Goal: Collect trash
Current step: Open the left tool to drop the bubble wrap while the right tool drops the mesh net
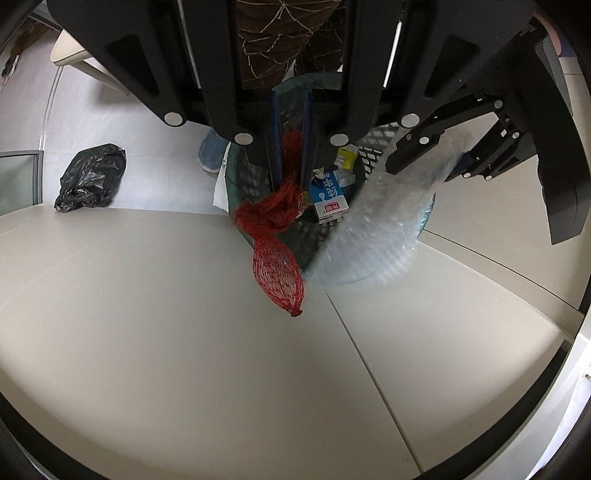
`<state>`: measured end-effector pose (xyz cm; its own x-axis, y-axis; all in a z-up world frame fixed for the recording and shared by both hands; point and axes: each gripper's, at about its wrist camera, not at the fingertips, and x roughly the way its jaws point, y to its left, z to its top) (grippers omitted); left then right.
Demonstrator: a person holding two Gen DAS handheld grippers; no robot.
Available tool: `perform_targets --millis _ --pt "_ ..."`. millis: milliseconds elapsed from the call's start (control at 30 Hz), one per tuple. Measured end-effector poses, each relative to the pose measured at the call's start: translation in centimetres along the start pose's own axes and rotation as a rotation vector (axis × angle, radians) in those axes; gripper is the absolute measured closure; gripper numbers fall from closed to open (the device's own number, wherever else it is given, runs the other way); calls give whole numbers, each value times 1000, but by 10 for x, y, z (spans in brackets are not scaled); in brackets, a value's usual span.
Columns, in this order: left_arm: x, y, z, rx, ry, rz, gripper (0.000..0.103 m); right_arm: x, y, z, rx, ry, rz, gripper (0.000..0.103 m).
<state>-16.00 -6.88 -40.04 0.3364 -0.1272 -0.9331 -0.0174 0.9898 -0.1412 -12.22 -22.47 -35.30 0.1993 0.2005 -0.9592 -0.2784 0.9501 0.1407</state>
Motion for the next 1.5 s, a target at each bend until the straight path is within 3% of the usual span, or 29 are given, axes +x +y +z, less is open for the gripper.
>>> perform_targets --millis 67,267,533,700,1000,1167,1300,1500 --pt "-4 -1 1 -3 -11 12 47 -1 -1 -1 1 -1 -2 94" --pt "-18 9 0 -21 -42 36 27 2 1 -1 -5 -2 12 94" --pt "-27 34 2 -61 -58 89 11 20 27 0 -59 1 56 92" --pt "-31 48 3 -82 -61 120 7 36 34 -1 -61 15 79 89" --pt "-29 57 2 -96 -54 139 6 41 44 -4 -67 18 98 72" --pt "-31 57 3 -88 -60 143 6 35 41 -5 -54 2 108 51" --pt "-41 55 6 -85 -53 139 6 22 37 -3 -45 -22 100 43" --pt "-81 50 24 -87 -72 124 6 -29 31 9 -21 -85 83 17"
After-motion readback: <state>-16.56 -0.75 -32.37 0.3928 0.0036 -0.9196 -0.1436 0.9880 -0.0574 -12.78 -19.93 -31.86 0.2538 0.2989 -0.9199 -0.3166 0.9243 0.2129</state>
